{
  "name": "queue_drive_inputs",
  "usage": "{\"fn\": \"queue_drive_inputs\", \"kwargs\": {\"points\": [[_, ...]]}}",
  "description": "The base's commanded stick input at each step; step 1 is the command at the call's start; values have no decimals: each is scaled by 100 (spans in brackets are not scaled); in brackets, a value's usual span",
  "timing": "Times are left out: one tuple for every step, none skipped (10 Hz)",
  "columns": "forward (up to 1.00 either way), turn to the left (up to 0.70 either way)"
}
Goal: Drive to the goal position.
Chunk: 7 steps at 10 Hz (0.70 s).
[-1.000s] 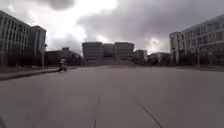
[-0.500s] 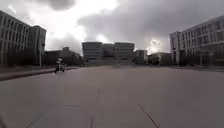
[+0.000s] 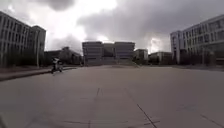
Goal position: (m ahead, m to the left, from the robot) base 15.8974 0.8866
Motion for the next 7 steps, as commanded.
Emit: {"fn": "queue_drive_inputs", "kwargs": {"points": [[100,0],[100,0],[100,1],[100,1],[100,0],[100,0],[100,0]]}}
